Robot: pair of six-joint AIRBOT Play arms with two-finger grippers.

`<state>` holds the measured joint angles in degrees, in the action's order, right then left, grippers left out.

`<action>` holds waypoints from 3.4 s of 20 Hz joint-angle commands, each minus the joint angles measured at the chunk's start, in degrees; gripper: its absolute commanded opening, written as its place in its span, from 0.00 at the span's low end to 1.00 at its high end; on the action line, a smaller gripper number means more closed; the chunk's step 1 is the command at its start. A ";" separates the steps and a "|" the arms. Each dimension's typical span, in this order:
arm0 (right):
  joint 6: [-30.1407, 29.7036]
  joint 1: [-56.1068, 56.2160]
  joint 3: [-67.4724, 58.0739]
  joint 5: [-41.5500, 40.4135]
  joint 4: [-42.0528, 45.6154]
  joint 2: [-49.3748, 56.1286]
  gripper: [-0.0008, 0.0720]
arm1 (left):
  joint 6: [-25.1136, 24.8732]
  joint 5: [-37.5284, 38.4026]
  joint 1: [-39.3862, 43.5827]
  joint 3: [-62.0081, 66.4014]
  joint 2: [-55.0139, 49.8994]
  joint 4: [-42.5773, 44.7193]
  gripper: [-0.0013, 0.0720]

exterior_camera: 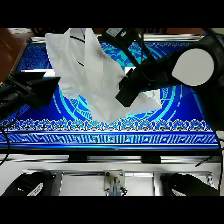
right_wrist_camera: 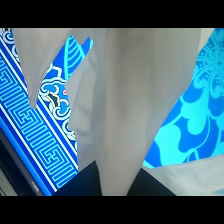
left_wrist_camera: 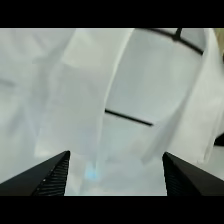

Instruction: Fold the shirts.

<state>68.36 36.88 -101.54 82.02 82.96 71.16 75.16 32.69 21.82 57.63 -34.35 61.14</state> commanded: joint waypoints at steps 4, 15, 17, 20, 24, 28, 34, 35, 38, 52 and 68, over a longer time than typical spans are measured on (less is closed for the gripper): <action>0.70 3.69 -0.13 -6.45 3.08 3.56 0.08 | -10.49 -16.46 6.43 4.81 -5.88 4.09 0.98; 2.75 3.65 -0.11 -7.41 5.03 6.25 0.08 | -3.39 -26.58 8.66 5.33 -17.84 6.36 0.83; 2.99 3.65 -0.13 -6.88 4.98 6.29 0.08 | -3.39 -30.69 10.25 5.33 -19.30 6.36 0.83; 2.95 3.65 -0.13 -6.10 5.01 6.29 0.08 | -2.40 -32.15 10.56 5.55 -21.07 6.36 0.73; 2.54 3.72 -0.13 -4.92 3.65 6.23 0.08 | 0.72 -38.91 10.62 5.60 -23.93 6.36 0.69; 1.92 3.69 -0.13 -6.12 4.09 6.23 0.09 | 5.60 -40.04 10.62 5.62 -25.03 6.36 0.14; 1.68 3.65 -0.13 -16.28 4.39 3.89 0.70 | 5.70 -39.95 8.35 6.78 -24.61 6.36 0.08; 1.68 3.65 -0.13 -17.53 4.42 2.99 0.70 | 5.70 -39.95 7.48 7.37 -24.26 6.36 0.08; 0.83 3.65 -0.13 -20.11 4.42 1.36 0.70 | 9.53 -39.63 5.35 9.68 -23.69 5.29 0.08; -5.44 3.65 -0.13 -29.18 0.66 2.34 0.08 | 9.35 -32.96 4.87 10.84 -22.64 5.38 0.15; 0.26 3.63 -0.13 -36.87 4.63 1.99 0.08 | 3.80 -25.42 3.26 10.93 -12.48 5.29 0.99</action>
<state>66.92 40.45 -101.71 46.30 85.38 73.19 79.26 6.83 25.32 68.58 -49.89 66.32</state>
